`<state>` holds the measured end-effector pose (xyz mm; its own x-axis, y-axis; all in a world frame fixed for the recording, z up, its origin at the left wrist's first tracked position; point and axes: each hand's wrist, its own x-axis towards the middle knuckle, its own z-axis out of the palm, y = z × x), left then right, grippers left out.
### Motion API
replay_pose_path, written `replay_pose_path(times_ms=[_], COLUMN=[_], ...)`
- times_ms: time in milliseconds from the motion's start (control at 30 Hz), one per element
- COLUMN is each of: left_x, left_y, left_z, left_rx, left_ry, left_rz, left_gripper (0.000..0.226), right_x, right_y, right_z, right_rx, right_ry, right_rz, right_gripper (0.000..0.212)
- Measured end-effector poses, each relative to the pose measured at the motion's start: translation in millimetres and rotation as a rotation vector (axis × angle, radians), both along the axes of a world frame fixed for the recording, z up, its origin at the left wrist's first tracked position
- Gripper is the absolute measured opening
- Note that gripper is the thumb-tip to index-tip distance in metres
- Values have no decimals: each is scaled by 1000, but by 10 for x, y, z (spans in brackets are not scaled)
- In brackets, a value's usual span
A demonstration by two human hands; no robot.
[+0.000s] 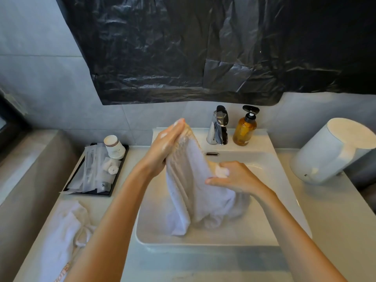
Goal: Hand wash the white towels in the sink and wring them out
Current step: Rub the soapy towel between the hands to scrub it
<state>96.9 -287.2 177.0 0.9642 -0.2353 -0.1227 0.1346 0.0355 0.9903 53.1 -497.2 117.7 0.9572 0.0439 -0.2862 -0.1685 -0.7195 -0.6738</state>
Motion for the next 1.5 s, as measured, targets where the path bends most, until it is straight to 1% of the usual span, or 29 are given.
replay_pose_path(times_ms=[33, 67, 100, 167, 200, 267, 300, 367, 433, 500, 533, 567, 600, 667, 800, 900, 933, 1000, 1067, 1133, 1200, 1300, 1367, 1433, 1500], left_x=[-5, -6, -5, 53, 92, 140, 148, 113, 63, -13, -60, -114, -181, -312, -421, -398, -380, -307, -200, -123, -174, -397, -468, -361, -156], left_y=[19, 47, 76, 148, 172, 196, 198, 166, 67, -102, -223, -347, -477, -669, -768, -754, -740, -681, -612, -587, -629, -713, -709, -648, -575], left_z=[20, 39, 68, 69, 49, -21, -75, -163, -253, -298, -293, -297, -283, -332, -487, -526, -516, -510, -522, -571, -647, -795, -896, -1012, -1115], left_rx=[59, 133, 208, 383, 479, 619, 650, 647, 493, 271, 182, 143, 178, 274, 196, 224, 215, 186, 153, 109, 116, 103, 117, 145, 113], left_ry=[-45, -93, -145, -238, -274, -306, -310, -308, -274, -186, -130, -75, -49, -64, 47, 62, 62, 73, 109, 142, 154, 159, 143, 138, 180], left_rz=[-24, -46, -48, 27, 85, 183, 229, 275, 311, 376, 393, 388, 373, 355, 352, 285, 270, 274, 336, 409, 440, 417, 381, 381, 441], left_gripper=[40, 30, 23, 24, 27, 31, 32, 31, 25, 23, 23, 24, 26, 30, 34, 33, 34, 36, 38, 39, 39, 36, 38, 37, 38], right_x=[-21, -34, -36, -57, -66, -87, -86, -90, -68, -52, -71, -95, -117, -113, 1, -22, -45, -75, -101, -84, 3, 215, 258, 171, 82], right_y=[-18, -44, -82, -182, -237, -289, -274, -158, 50, 362, 541, 709, 840, 917, 782, 827, 839, 843, 866, 915, 930, 842, 827, 904, 1023], right_z=[-21, -14, 13, 112, 150, 221, 262, 364, 421, 393, 371, 326, 287, 186, -16, -95, -97, -105, -121, -156, -205, -283, -369, -472, -593], right_rx=[1, 51, 144, 348, 432, 548, 608, 754, 832, 809, 801, 801, 782, 705, 611, 556, 549, 551, 548, 529, 478, 414, 412, 434, 471], right_ry=[-29, -61, -83, -49, -18, -16, -50, -138, -256, -352, -367, -368, -366, -379, -353, -353, -351, -333, -301, -279, -289, -287, -283, -277, -252], right_rz=[8, 0, -13, -54, -81, -116, -144, -222, -346, -445, -468, -473, -491, -572, -697, -762, -758, -673, -559, -491, -497, -593, -663, -646, -535], right_gripper=[49, 49, 43, 23, 20, 31, 34, 24, 14, 16, 15, 15, 18, 25, 26, 30, 31, 31, 31, 39, 39, 22, 22, 22, 22])
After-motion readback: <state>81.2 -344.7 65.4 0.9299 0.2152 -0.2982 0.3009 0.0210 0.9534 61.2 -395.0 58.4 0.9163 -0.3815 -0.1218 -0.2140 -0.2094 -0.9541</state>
